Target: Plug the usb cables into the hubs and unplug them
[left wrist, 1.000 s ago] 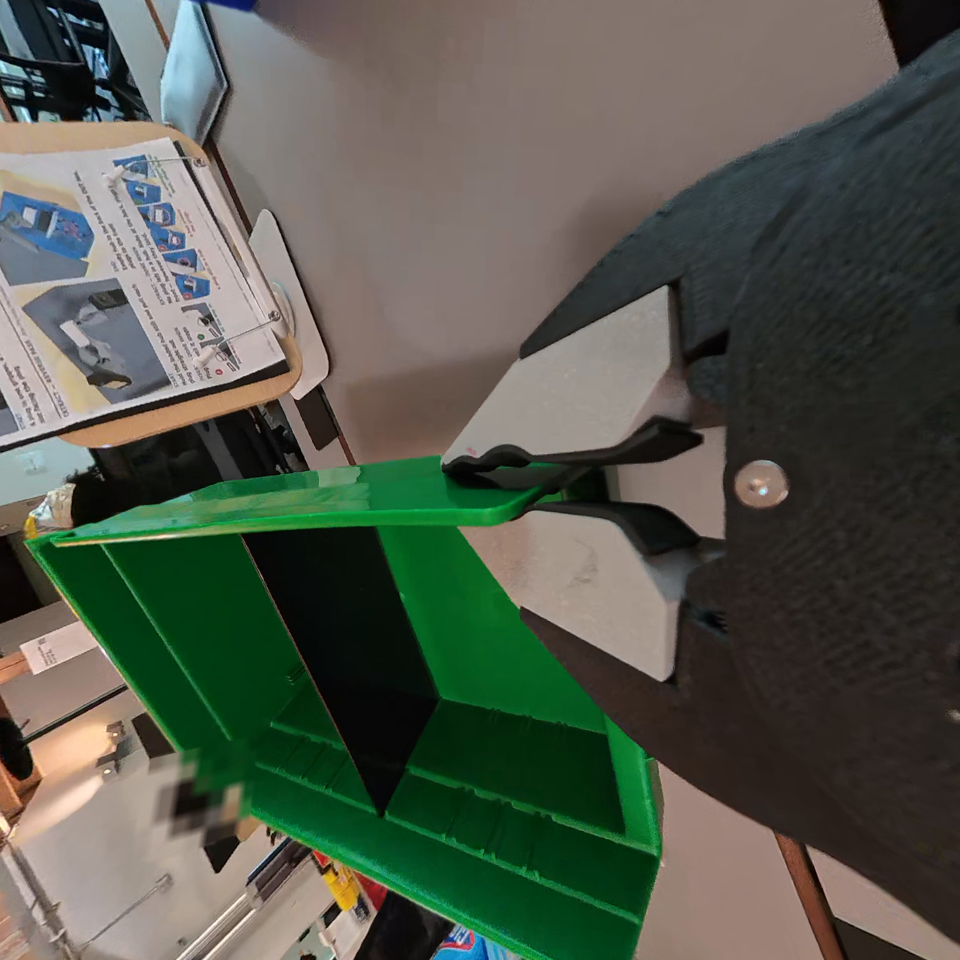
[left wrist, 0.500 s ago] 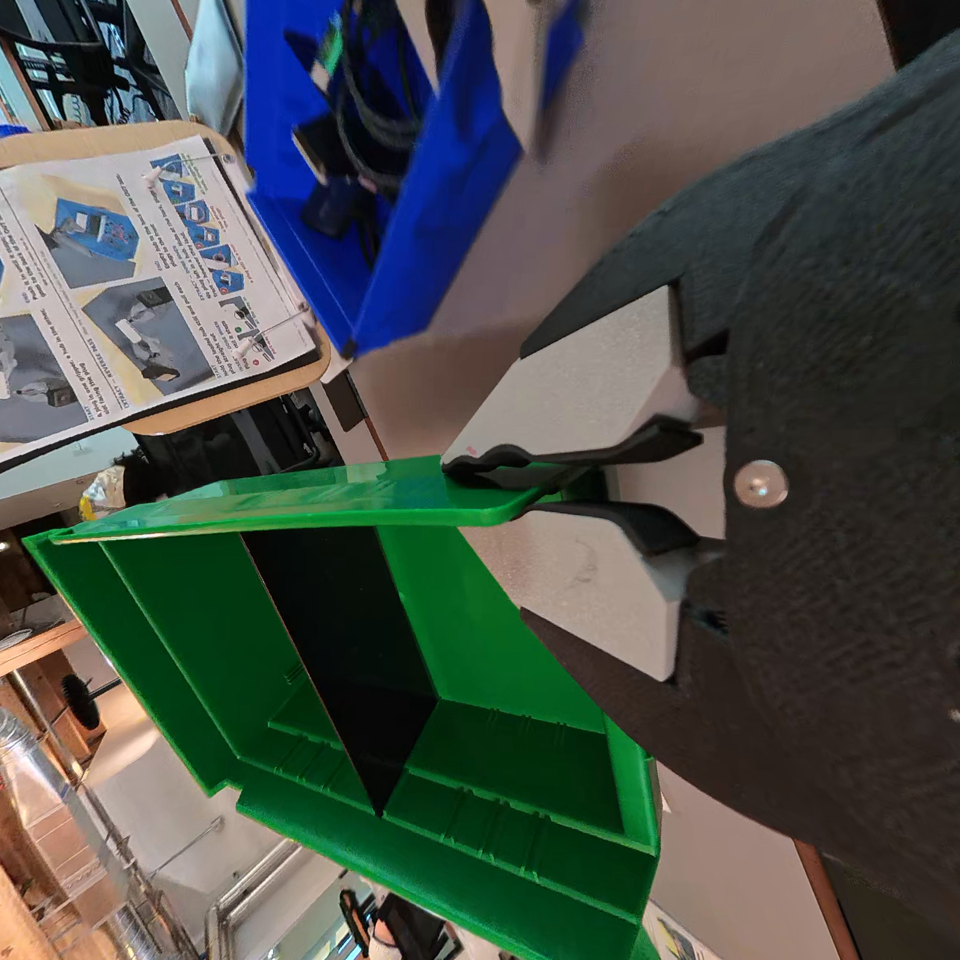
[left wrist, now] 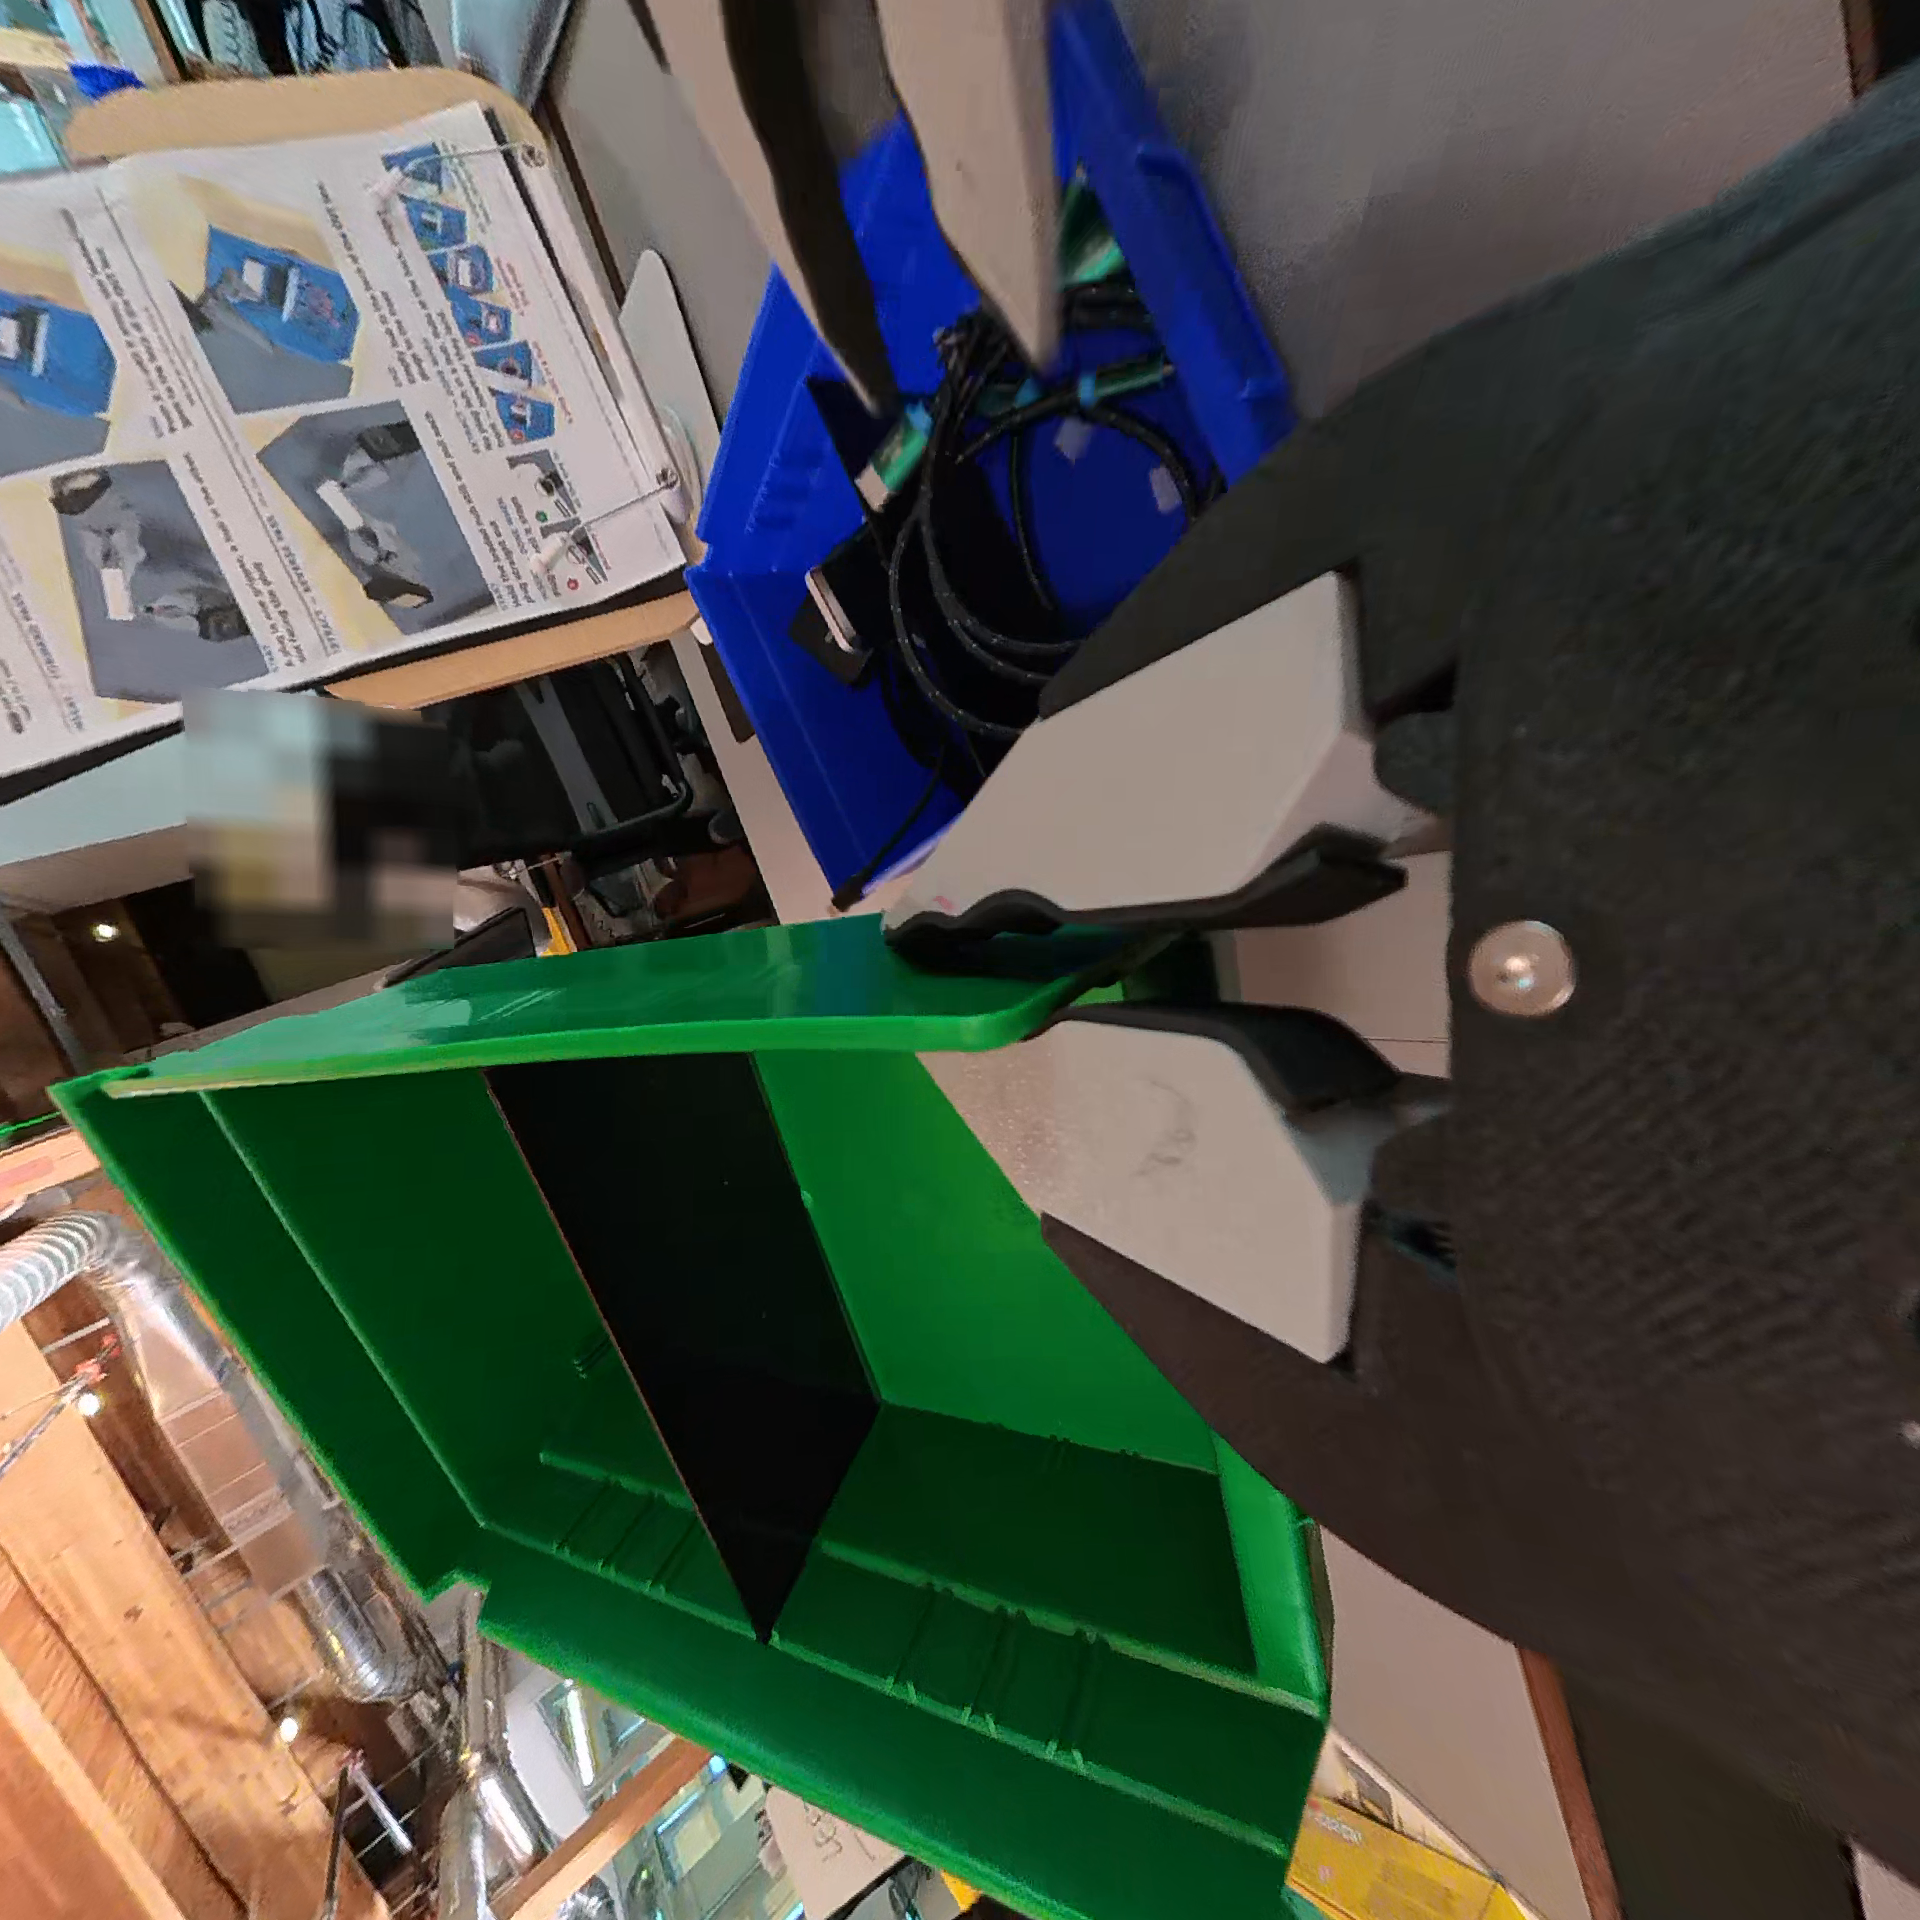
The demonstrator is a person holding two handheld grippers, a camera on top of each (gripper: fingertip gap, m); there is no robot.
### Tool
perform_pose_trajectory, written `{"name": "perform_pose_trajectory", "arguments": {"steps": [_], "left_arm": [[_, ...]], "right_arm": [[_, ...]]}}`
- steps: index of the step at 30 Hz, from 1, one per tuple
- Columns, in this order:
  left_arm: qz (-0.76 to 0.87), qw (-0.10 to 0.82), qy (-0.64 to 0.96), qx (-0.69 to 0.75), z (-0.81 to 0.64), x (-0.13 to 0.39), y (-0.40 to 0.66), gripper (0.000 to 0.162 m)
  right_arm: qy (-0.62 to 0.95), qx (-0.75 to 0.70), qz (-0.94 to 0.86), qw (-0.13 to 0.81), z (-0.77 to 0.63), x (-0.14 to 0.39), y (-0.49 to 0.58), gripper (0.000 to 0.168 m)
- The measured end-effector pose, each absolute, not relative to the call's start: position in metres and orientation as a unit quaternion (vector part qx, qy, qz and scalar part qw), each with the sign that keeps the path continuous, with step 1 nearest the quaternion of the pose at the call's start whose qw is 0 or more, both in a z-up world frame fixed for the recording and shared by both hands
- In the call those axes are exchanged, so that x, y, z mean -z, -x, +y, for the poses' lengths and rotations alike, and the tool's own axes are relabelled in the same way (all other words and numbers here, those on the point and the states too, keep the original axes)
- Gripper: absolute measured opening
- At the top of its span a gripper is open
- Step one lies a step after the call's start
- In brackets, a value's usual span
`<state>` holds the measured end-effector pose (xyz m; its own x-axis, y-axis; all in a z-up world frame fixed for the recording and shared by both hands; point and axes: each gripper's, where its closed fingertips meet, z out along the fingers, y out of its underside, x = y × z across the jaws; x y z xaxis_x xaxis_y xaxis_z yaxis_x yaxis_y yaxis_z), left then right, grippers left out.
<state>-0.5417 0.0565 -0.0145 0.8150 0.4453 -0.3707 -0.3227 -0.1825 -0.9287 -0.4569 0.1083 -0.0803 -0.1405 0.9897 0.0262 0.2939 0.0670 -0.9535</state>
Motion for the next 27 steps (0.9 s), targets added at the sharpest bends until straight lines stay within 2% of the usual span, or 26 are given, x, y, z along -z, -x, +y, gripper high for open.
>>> {"name": "perform_pose_trajectory", "arguments": {"steps": [6,10,13,16,20,27], "left_arm": [[0.058,0.649,0.694,-0.305,0.079,-0.003,0.478,0.004],[0.152,0.654,0.697,-0.252,0.106,-0.007,0.403,0.004],[0.216,0.657,0.7,-0.18,0.134,0.0,0.336,0.004],[0.262,0.642,0.714,-0.096,0.16,0.026,0.265,0.004],[0.305,0.589,0.748,-0.006,0.198,0.086,0.187,0.004],[0.334,0.514,0.789,0.048,0.262,0.174,0.11,0.006]], "right_arm": [[0.571,-0.44,-0.58,0.38,0.188,0.095,0.333,0.047],[0.619,-0.357,-0.562,0.416,0.25,0.121,0.233,0.045],[0.67,-0.316,-0.535,0.406,0.276,0.144,0.16,0.048],[0.698,-0.308,-0.517,0.388,0.273,0.163,0.105,0.053],[0.702,-0.255,-0.504,0.434,0.282,0.173,0.061,0.056],[0.728,-0.285,-0.431,0.45,0.3,0.181,0.032,0.062]]}}
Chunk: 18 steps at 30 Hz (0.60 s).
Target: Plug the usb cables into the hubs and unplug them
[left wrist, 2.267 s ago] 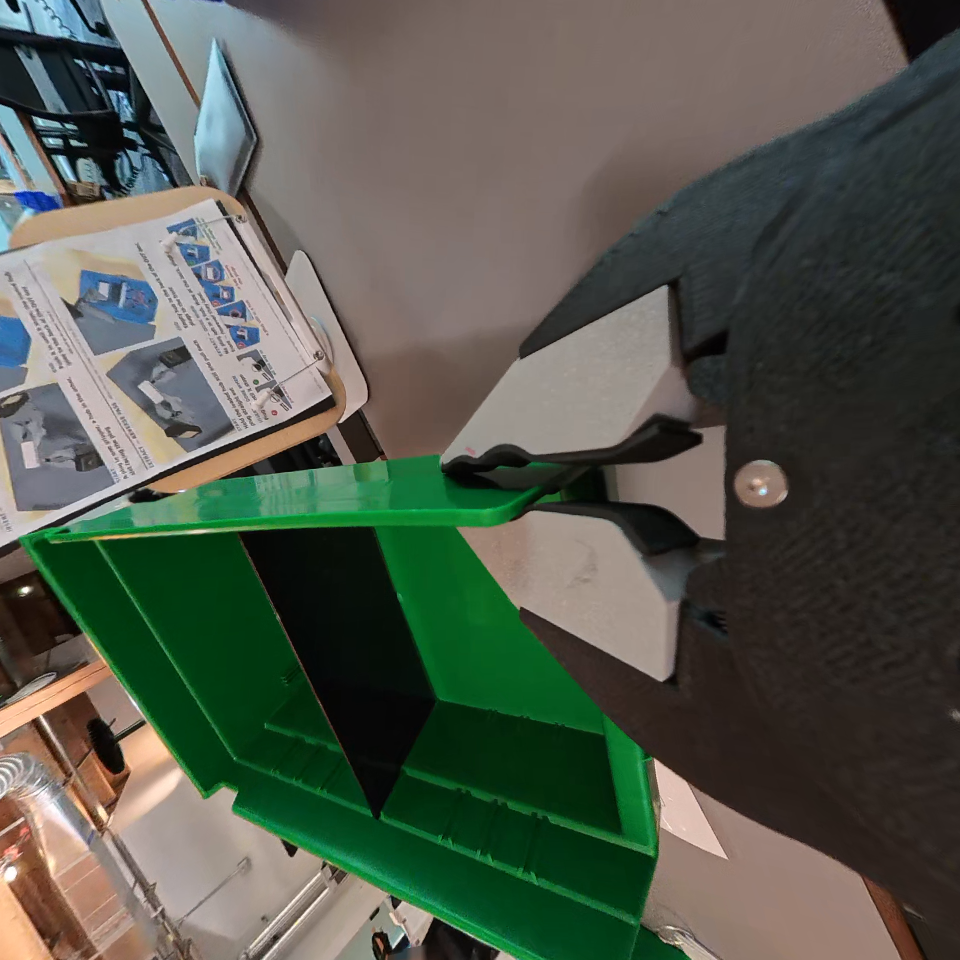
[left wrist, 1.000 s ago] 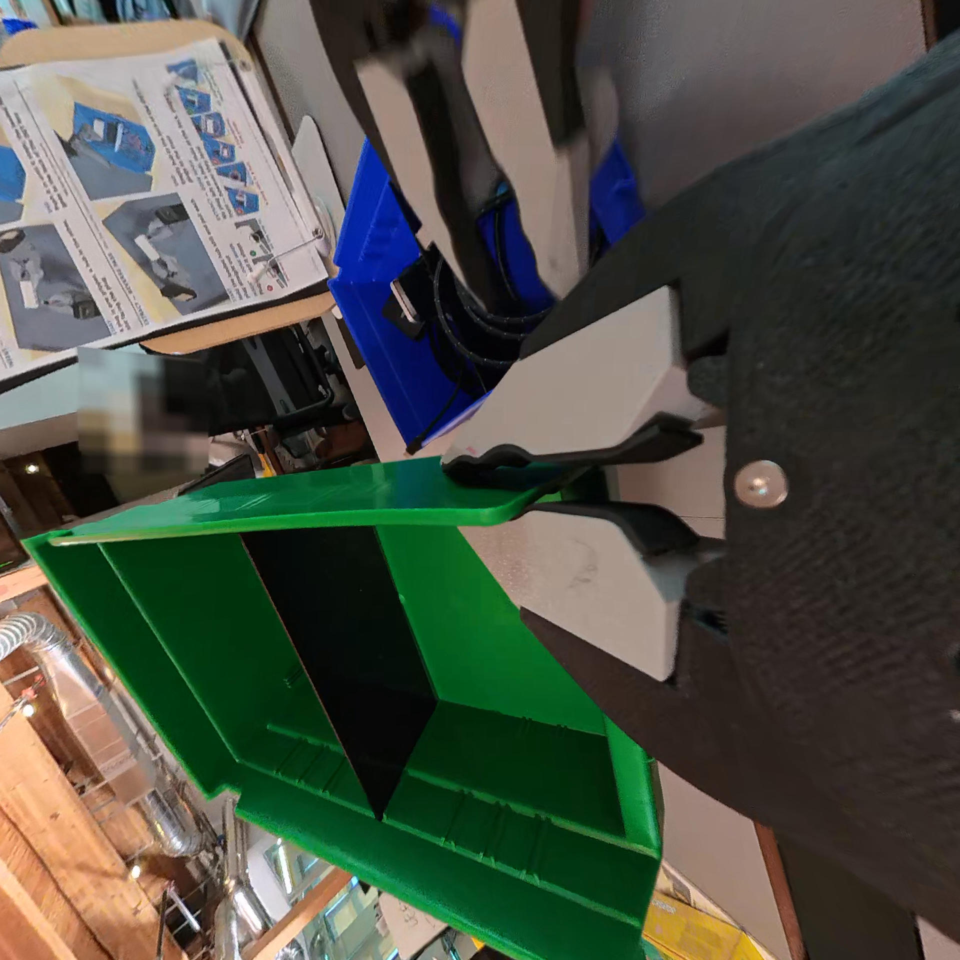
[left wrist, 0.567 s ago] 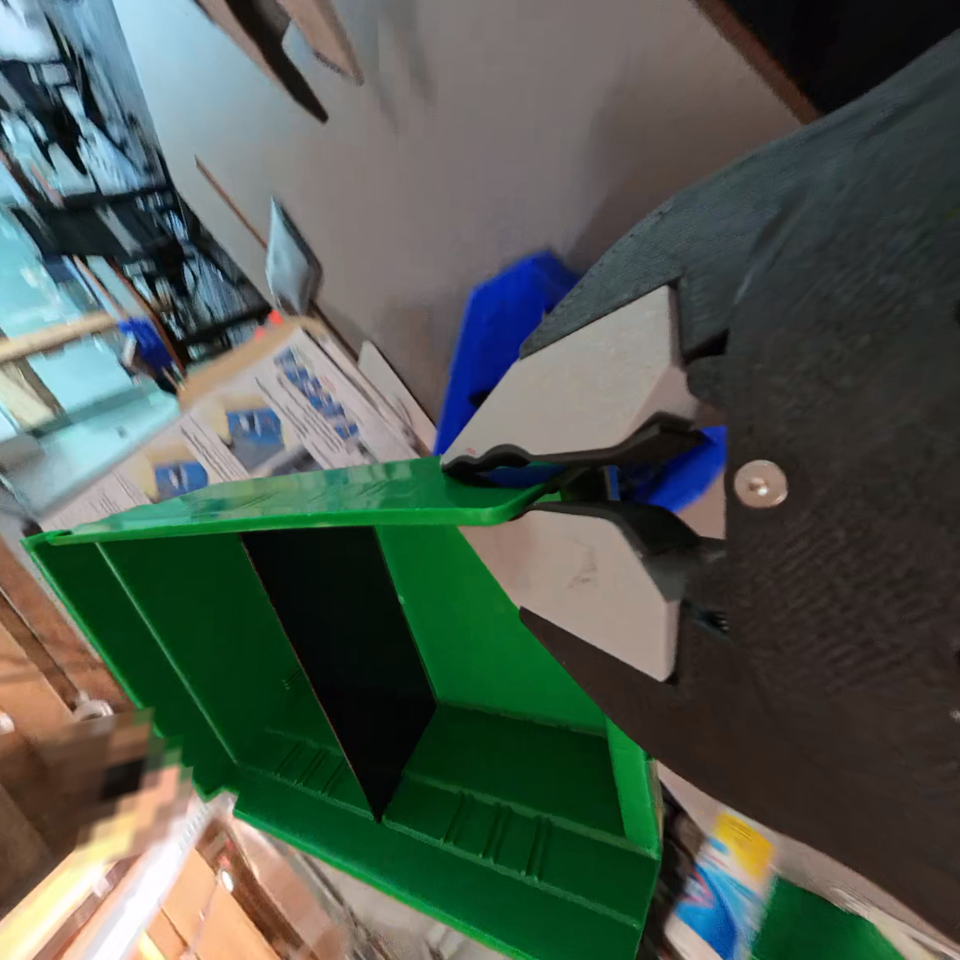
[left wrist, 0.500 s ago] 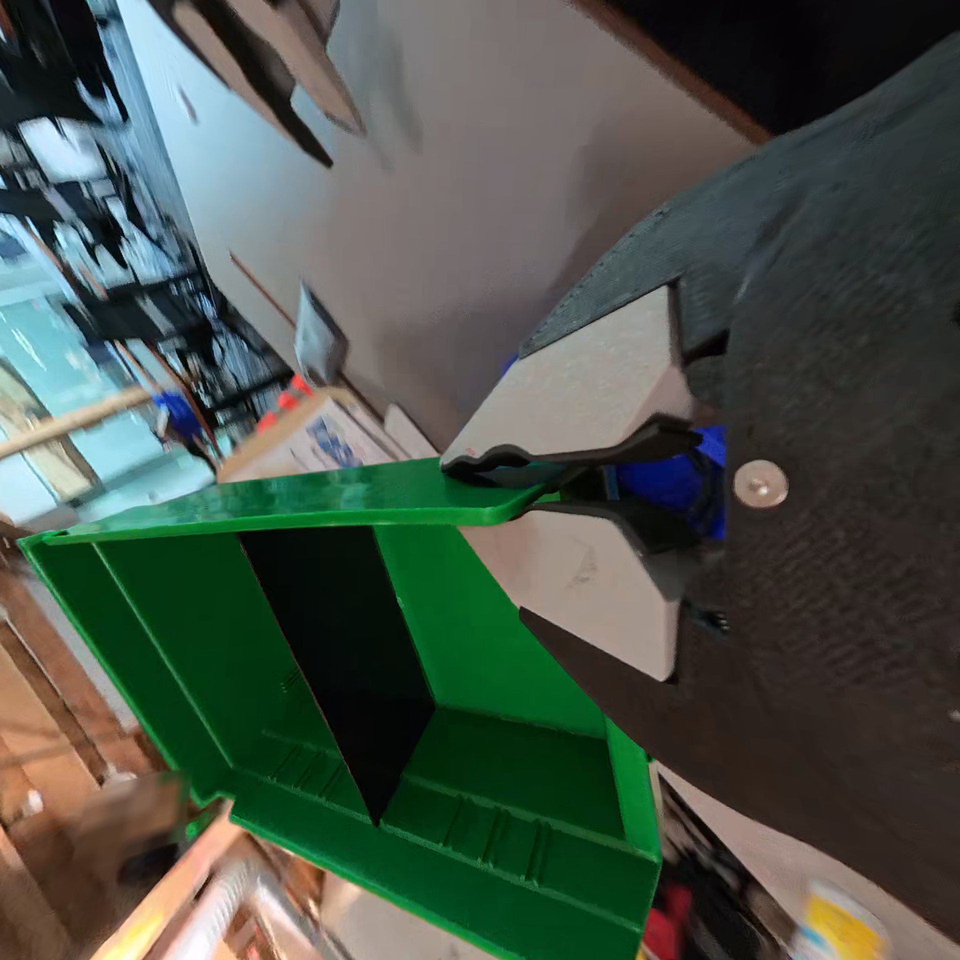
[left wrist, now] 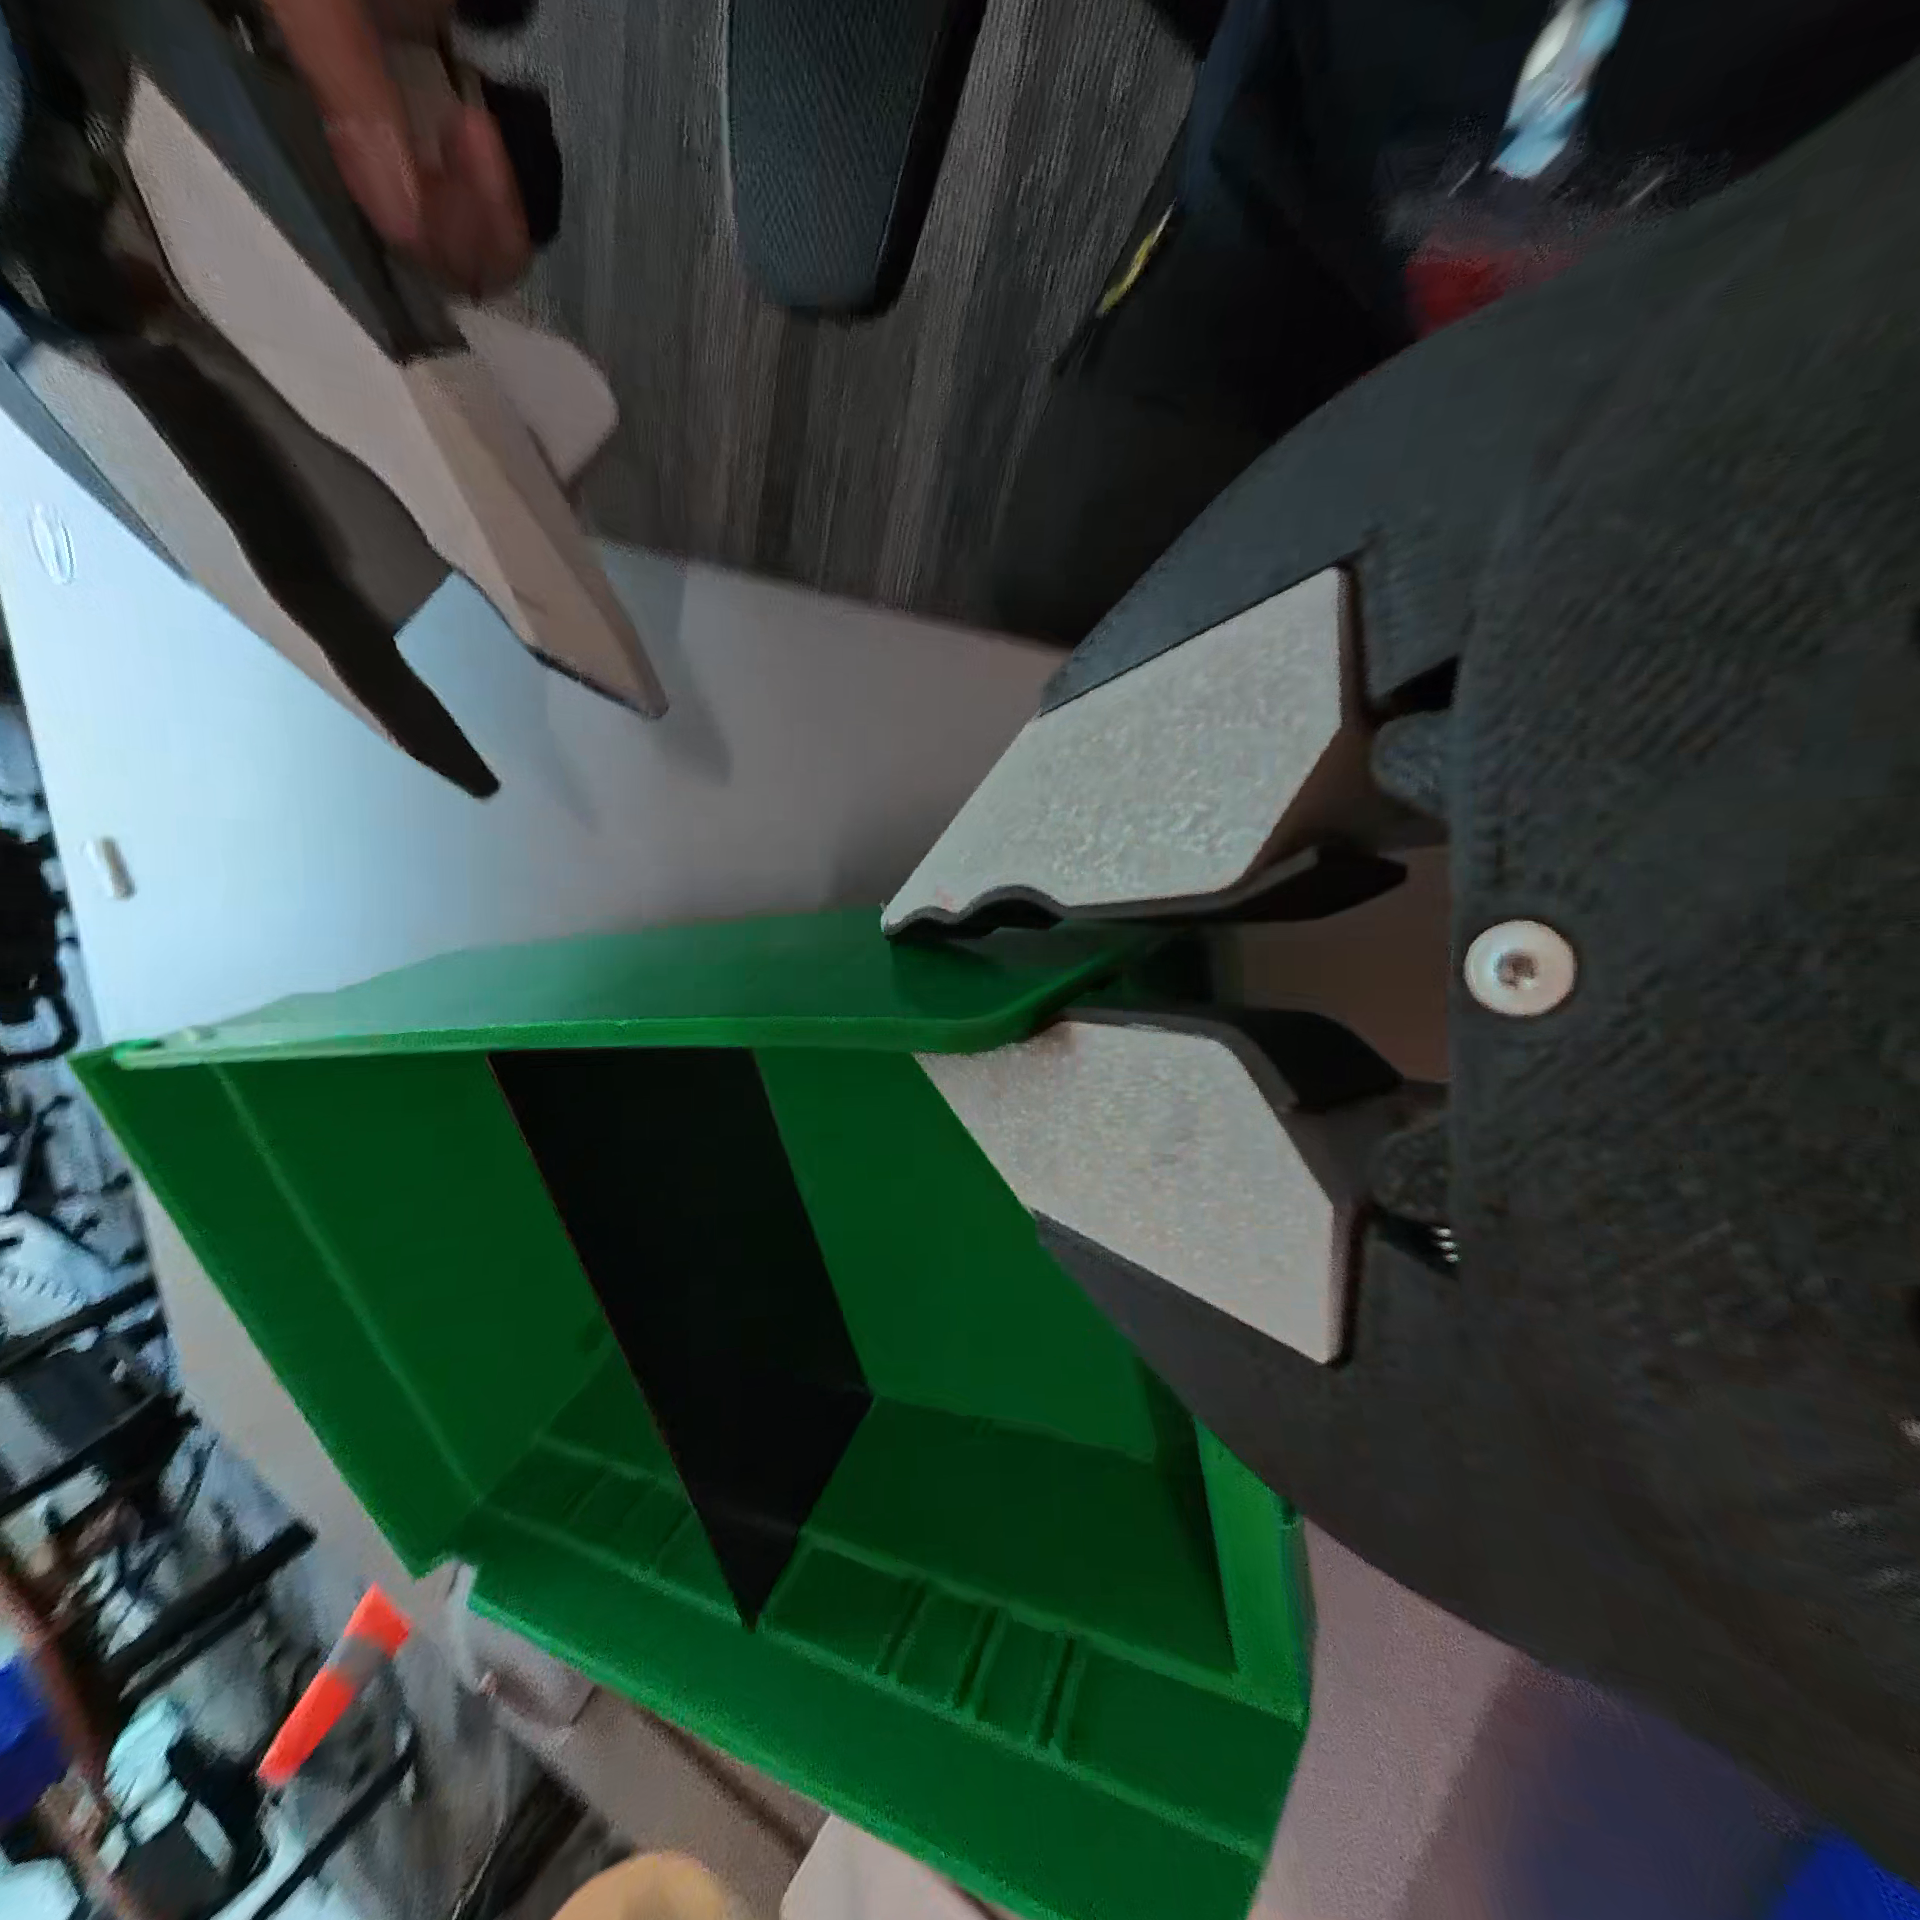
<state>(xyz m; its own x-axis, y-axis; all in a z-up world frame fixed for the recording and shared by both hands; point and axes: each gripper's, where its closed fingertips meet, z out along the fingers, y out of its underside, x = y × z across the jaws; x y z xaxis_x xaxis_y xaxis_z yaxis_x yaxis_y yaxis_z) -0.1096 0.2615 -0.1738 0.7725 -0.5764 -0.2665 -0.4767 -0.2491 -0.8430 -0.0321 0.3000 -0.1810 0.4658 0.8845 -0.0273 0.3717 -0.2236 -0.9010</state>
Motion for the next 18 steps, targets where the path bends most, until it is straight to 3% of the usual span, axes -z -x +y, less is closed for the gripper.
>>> {"name": "perform_pose_trajectory", "arguments": {"steps": [3,7,10,15,18], "left_arm": [[0.337,0.48,0.807,0.065,0.297,0.194,0.079,0.005],[0.305,0.483,0.789,0.226,0.306,0.148,0.043,0.033],[0.309,0.512,0.787,0.149,0.289,0.13,0.088,0.043],[0.255,0.491,0.832,0.039,0.238,0.144,0.2,0.058],[0.201,0.482,0.853,0.005,0.219,0.154,0.257,0.065]], "right_arm": [[0.738,-0.266,-0.415,0.46,0.316,0.177,0.023,0.069],[0.746,-0.22,-0.375,0.504,0.34,0.159,0.005,0.07],[0.715,-0.266,-0.407,0.502,0.313,0.139,0.02,0.073],[0.665,-0.306,-0.514,0.448,0.253,0.135,0.088,0.077],[0.647,-0.289,-0.552,0.439,0.242,0.141,0.123,0.061]]}}
